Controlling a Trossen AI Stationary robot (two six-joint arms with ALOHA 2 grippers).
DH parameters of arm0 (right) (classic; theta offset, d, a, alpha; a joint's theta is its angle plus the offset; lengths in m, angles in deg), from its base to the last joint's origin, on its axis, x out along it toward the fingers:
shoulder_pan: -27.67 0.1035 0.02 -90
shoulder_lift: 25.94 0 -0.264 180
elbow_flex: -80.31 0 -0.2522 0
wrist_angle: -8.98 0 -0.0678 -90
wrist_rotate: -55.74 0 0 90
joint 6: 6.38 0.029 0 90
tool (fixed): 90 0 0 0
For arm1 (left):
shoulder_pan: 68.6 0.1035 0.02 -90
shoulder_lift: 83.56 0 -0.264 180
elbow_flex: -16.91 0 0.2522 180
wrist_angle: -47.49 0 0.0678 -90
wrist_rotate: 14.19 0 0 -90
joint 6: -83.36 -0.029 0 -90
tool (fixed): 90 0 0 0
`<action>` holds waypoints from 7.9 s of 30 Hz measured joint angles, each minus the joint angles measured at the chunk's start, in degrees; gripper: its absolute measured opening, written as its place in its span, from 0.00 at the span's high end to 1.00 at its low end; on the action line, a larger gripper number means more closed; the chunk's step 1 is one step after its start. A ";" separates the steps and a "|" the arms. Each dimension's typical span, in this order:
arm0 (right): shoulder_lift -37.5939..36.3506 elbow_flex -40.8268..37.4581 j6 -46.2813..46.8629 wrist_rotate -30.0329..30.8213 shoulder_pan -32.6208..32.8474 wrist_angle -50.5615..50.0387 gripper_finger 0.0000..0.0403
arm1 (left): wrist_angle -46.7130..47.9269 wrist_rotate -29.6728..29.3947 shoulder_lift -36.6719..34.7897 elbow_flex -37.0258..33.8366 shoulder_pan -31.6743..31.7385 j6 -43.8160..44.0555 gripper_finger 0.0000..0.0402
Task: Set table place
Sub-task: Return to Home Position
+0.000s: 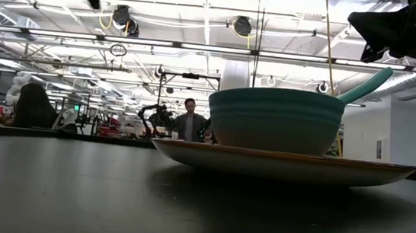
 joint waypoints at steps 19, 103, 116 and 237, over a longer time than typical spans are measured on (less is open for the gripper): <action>0.02 0.00 2.74 3.31 -0.09 0.03 1.00 | 9.07 -1.66 -10.91 -8.07 -7.95 -0.88 1.00; -0.15 0.00 3.65 2.78 -0.07 -2.55 1.00 | 24.99 -2.38 -32.59 -18.98 -12.41 -8.42 1.00; -0.15 0.00 4.14 2.80 -0.04 -1.27 1.00 | 26.41 -3.84 -32.59 -18.98 -12.41 -8.15 0.97; -0.12 0.00 4.27 2.83 -0.04 -3.88 1.00 | 25.75 -6.05 -32.59 -18.98 -12.41 -7.78 0.94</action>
